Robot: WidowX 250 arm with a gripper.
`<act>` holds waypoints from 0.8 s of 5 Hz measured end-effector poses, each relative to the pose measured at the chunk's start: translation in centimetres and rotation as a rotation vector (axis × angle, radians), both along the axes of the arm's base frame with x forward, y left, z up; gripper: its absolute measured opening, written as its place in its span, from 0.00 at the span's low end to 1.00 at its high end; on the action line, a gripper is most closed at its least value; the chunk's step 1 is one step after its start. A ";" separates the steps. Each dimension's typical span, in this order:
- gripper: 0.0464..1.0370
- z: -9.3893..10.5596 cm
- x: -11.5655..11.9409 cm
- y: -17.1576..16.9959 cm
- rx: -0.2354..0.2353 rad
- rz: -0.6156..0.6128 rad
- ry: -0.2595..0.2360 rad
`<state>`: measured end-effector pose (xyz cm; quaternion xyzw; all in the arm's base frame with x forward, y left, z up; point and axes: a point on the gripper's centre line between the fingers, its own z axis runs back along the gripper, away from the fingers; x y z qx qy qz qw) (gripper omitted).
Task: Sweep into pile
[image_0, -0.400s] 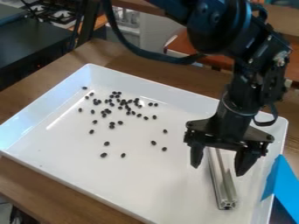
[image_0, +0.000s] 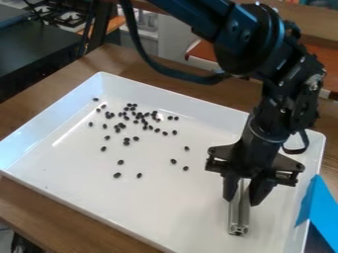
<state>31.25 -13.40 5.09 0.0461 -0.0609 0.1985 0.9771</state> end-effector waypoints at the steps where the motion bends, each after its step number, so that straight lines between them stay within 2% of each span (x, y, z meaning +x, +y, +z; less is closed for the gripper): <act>1: 0.31 0.0 0.1 0.0 0.000 -0.003 -0.007; 3: 0.31 -0.1 0.5 1.4 -0.041 -0.032 0.004; 4: 0.31 -0.1 0.7 3.8 -0.100 -0.115 0.014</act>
